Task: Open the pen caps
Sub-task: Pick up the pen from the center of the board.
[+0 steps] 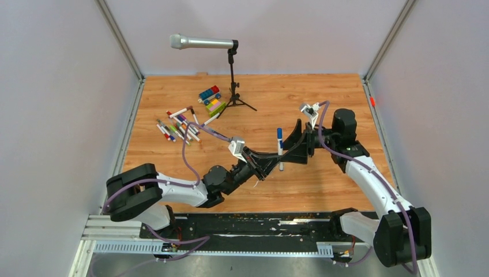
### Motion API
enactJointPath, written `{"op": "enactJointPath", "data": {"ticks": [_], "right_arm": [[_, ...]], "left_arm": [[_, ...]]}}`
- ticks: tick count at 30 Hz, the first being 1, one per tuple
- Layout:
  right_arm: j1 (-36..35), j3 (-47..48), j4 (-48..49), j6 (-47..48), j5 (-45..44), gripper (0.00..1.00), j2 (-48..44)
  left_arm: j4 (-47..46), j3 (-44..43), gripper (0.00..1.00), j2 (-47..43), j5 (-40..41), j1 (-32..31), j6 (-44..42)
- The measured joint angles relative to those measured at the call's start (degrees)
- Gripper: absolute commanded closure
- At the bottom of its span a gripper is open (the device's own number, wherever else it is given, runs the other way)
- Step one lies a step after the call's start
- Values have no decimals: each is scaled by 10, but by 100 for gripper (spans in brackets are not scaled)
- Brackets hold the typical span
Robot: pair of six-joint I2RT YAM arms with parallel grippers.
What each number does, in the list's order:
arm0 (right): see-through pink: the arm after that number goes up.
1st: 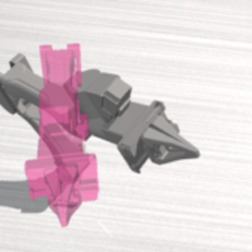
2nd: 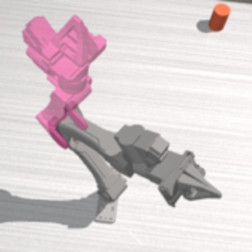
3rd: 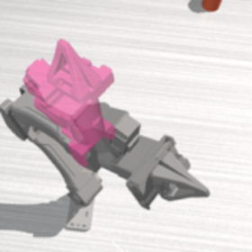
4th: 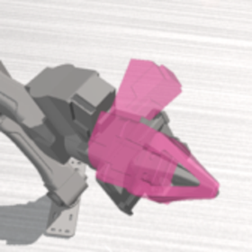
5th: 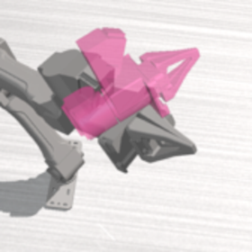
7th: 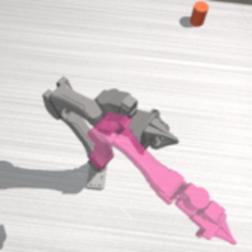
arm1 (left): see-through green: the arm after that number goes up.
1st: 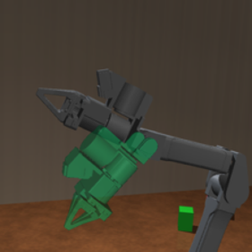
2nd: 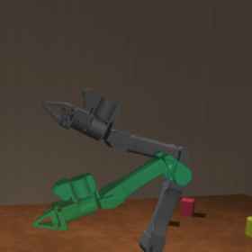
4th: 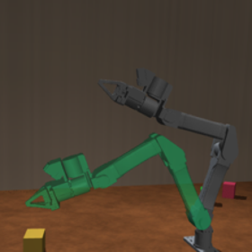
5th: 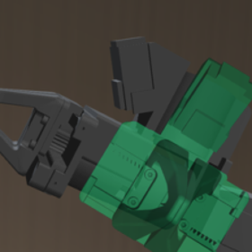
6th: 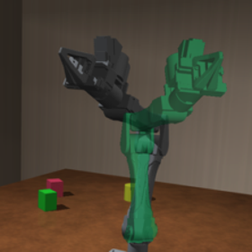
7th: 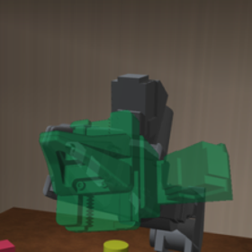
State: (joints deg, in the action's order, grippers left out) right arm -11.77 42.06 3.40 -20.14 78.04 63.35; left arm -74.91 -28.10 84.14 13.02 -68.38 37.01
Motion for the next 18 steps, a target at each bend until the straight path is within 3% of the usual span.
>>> {"op": "enactJointPath", "data": {"ticks": [9, 15, 18], "right_arm": [[0, 0, 39, -59, -9, 23, -8], [0, 0, 76, -104, -17, 36, -16], [0, -1, 87, -119, -21, 49, -17]], "left_arm": [[-3, -4, 100, 4, 12, -20, -3], [-21, -4, 100, 6, 31, -36, -3], [-24, -4, 99, 6, 37, -39, -3]]}}
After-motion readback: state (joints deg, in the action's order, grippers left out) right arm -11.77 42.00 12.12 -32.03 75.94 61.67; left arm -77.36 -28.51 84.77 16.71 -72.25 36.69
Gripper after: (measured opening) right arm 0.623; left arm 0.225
